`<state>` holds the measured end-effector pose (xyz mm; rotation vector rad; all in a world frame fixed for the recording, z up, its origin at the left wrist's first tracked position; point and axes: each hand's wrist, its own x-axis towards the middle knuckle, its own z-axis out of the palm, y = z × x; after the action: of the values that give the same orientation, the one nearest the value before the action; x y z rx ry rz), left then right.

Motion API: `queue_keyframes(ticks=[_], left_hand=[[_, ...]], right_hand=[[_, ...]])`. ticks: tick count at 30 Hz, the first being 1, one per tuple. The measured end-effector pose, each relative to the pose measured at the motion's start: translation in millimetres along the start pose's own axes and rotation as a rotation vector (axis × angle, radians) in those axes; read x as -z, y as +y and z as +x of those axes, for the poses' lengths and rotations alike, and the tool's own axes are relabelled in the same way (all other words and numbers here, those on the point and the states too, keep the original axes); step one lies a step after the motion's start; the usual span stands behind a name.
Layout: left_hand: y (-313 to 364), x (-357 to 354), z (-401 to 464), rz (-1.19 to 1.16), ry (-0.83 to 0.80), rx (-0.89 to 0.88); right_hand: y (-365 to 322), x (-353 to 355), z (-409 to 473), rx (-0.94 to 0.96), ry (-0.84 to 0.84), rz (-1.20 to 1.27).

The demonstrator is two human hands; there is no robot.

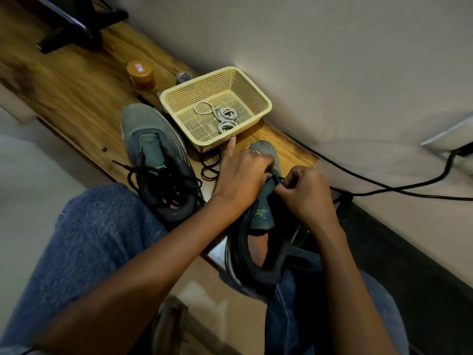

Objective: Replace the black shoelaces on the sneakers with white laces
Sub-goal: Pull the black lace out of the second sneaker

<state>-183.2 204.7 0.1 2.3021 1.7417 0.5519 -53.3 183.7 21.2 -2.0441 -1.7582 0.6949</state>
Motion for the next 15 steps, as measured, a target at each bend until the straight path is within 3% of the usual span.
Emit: queue_keyframes(ticks=[4, 8, 11, 15], left_hand=[[1, 2, -1, -0.019, 0.036, 0.026], [-14, 15, 5, -0.082, 0.232, 0.175], [-23, 22, 7, -0.011, 0.184, 0.232], [-16, 17, 3, -0.023, 0.070, 0.175]], right_hand=[[2, 1, 1, -0.060, 0.020, 0.014], [7, 4, 4, -0.109, 0.076, 0.007], [7, 6, 4, -0.095, 0.062, 0.009], [4, 6, 3, -0.061, 0.039, -0.009]])
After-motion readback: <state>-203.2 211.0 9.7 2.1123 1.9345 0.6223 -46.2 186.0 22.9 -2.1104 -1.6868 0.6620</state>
